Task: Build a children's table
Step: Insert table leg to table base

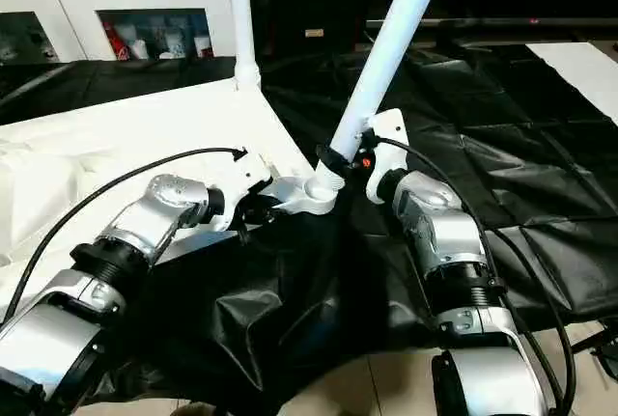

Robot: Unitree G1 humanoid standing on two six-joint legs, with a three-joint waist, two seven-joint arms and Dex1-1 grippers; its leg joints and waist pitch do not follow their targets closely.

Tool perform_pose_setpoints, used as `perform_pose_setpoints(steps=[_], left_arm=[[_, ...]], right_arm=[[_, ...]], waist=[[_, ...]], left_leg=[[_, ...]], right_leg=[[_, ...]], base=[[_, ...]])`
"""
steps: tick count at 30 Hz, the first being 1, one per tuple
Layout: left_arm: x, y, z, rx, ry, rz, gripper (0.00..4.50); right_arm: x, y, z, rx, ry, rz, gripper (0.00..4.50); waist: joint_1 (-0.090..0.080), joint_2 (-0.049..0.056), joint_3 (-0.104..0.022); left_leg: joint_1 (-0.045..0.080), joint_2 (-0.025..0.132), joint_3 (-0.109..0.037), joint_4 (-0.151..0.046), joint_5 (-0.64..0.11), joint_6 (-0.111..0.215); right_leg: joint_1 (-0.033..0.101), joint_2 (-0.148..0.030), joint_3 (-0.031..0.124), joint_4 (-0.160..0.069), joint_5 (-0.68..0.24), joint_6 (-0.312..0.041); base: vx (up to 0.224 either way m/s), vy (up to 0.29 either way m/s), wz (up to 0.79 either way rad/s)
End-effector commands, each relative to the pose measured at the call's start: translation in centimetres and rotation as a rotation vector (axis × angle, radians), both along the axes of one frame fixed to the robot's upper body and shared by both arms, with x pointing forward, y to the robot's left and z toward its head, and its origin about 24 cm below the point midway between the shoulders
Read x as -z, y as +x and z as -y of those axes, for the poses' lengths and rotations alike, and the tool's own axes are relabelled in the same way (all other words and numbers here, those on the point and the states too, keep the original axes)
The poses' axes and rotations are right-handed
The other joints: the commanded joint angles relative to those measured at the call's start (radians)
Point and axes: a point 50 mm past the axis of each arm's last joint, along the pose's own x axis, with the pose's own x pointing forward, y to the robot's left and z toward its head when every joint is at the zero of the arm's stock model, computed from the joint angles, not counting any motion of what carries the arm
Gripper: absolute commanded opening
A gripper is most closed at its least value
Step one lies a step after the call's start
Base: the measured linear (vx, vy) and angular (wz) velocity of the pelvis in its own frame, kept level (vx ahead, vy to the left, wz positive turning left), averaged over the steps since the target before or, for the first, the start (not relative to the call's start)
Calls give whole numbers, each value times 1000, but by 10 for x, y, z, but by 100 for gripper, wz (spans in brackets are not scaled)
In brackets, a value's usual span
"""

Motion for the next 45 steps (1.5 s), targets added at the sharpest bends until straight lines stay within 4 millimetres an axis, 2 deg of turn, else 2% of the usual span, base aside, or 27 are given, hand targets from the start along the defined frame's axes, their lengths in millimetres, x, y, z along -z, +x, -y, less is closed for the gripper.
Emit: perform_pose_setpoints(steps=[1, 6, 15, 20, 21, 22, 25, 26, 28, 33, 36, 41, 45], left_arm=[[-6, 3, 2, 12, 2, 15, 44], [-5, 3, 2, 19, -12, 13, 3], [-5, 1, 3, 66, -31, 20, 0], [-4, -15, 3, 243, -57, 25, 0], [-3, -18, 1, 271, -36, 28, 0], [-1, -20, -1, 285, -14, 28, 0], [2, -24, -7, 295, 13, 28, 0], [3, -24, -7, 293, 12, 27, 0], [3, -25, -10, 286, 13, 24, 0], [5, -25, -15, 257, 30, 24, 0], [5, -25, -16, 249, 32, 27, 0], [4, -26, -13, 254, 30, 33, 0], [4, -26, -12, 266, 31, 36, 0]], right_arm=[[-5, 2, -1, -2, -2, 21, 188], [-5, 2, -2, -9, -2, 20, 188], [-2, 0, -5, -38, -12, 5, 188], [8, -9, -9, -163, -88, -73, 188], [11, -11, -8, -175, -99, -91, 188], [13, -12, -7, -182, -111, -109, 188], [19, -15, -5, -195, -137, -148, 188], [20, -16, -5, -195, -138, -155, 188], [23, -17, -5, -211, -152, -178, 188], [23, -23, -7, -253, -149, -211, 188], [19, -27, -5, -284, -148, -221, 188], [18, -32, -3, -311, -158, -246, 188], [18, -34, -3, -322, -163, -263, 188]], waist=[[3, 5, -85], [4, 4, -85], [7, 6, -85], [8, 5, -85], [9, 3, -84], [11, 6, -84], [18, 9, -77], [18, 4, -75], [19, 5, -75], [20, 0, -77], [21, -2, -76], [20, -2, -74], [20, -4, -76]], left_leg=[[22, 30, -10, -51, -22, 85], [22, 29, -10, -51, -18, 90], [22, 30, -10, -50, -15, 94], [20, 33, -10, -50, -15, 98], [21, 35, -10, -52, -23, 97], [23, 36, -10, -52, -29, 93], [30, 39, -7, -59, -87, 56], [31, 39, -7, -62, -108, 39], [31, 38, -7, -63, -112, 23], [26, 34, -7, -60, -70, 34], [25, 33, -7, -60, -70, 41], [26, 34, -7, -62, -91, 31], [26, 33, -7, -61, -78, 32]], right_leg=[[64, -80, 49, -49, 233, -305], [65, -80, 49, -48, 241, -306], [65, -81, 48, -47, 244, -307], [66, -81, 47, -46, 248, -308], [64, -81, 47, -47, 234, -306], [62, -80, 47, -47, 219, -303], [56, -81, 49, -57, 113, -287], [56, -82, 50, -60, 77, -279], [55, -83, 51, -61, 54, -270], [57, -81, 52, -57, 95, -255], [57, -80, 51, -59, 89, -250], [54, -81, 52, -65, 36, -245], [55, -80, 52, -63, 51, -245]], base=[[0, 0, 0], [0, 0, 0], [0, 0, 0], [0, 0, 0], [0, 0, 0], [0, 0, 0], [0, 0, 0], [0, 0, 0], [0, 0, 0], [0, 0, 0], [0, 0, 0], [0, 0, 0], [0, 0, 0]])
